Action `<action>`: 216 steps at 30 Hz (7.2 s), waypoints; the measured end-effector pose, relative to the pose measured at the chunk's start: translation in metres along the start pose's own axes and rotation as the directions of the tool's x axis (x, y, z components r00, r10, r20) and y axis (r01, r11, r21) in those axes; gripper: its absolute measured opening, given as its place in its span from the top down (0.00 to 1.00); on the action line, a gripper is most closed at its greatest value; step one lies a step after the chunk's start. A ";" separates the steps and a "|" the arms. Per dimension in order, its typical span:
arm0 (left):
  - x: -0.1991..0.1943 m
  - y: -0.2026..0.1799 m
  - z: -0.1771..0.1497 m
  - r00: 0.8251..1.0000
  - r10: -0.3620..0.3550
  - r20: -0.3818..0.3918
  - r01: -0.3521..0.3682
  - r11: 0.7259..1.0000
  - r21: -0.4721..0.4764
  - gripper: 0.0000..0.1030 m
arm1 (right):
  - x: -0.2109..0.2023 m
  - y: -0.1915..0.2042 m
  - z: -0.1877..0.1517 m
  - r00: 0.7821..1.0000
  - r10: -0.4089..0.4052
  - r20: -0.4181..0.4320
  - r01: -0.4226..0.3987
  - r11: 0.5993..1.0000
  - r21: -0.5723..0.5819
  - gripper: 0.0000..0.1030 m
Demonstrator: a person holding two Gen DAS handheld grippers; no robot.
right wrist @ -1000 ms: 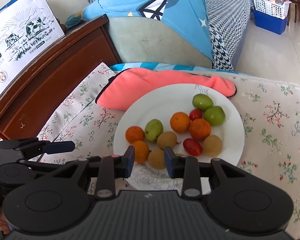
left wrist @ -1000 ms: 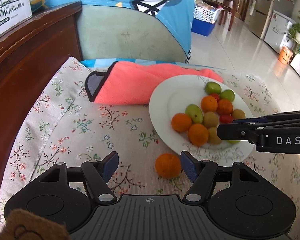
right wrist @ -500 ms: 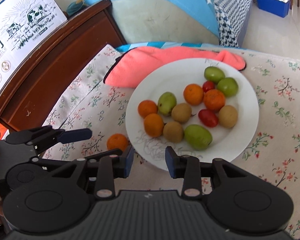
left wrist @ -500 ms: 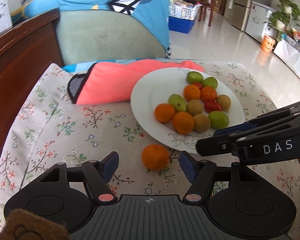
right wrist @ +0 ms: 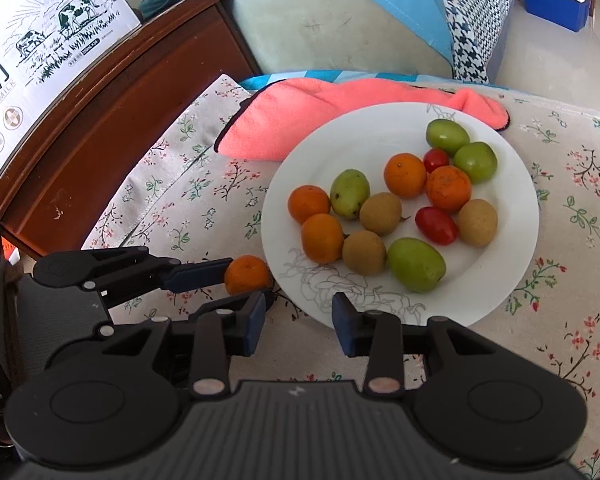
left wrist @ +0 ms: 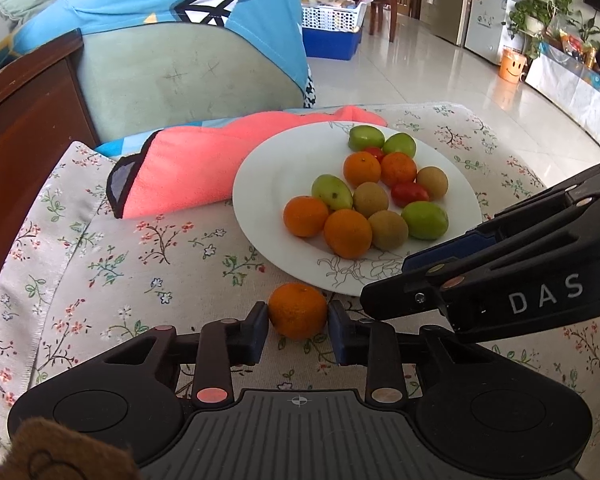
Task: Organize fruits
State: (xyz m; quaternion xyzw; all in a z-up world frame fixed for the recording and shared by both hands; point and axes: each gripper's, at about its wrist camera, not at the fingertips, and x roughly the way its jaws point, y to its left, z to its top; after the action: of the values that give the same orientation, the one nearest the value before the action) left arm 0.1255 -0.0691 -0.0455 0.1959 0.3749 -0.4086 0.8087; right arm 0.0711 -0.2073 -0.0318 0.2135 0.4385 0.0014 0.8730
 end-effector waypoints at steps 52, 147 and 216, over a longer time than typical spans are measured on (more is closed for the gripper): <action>0.022 -0.007 0.089 0.988 0.100 0.120 -0.063 0.959 -0.276 0.23 | -0.005 -0.037 0.028 0.975 -0.216 0.060 0.209 0.972 0.107 0.26; -0.030 -0.018 0.037 0.926 0.335 -0.174 -0.373 0.884 -0.283 0.05 | -0.045 -0.015 -0.006 0.876 -0.479 0.055 0.478 0.878 0.034 0.01; -0.078 0.009 -0.032 0.935 0.310 -0.171 -0.352 0.872 -0.341 0.05 | -0.020 0.044 -0.120 0.978 -0.161 0.135 0.197 0.923 -0.331 0.01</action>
State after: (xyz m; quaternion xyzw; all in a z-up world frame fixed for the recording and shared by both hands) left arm 0.0887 -0.0035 -0.0056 0.1255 0.4498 -0.1753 0.8667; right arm -0.0249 -0.1263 -0.0631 0.0171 0.4028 -0.0135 0.9150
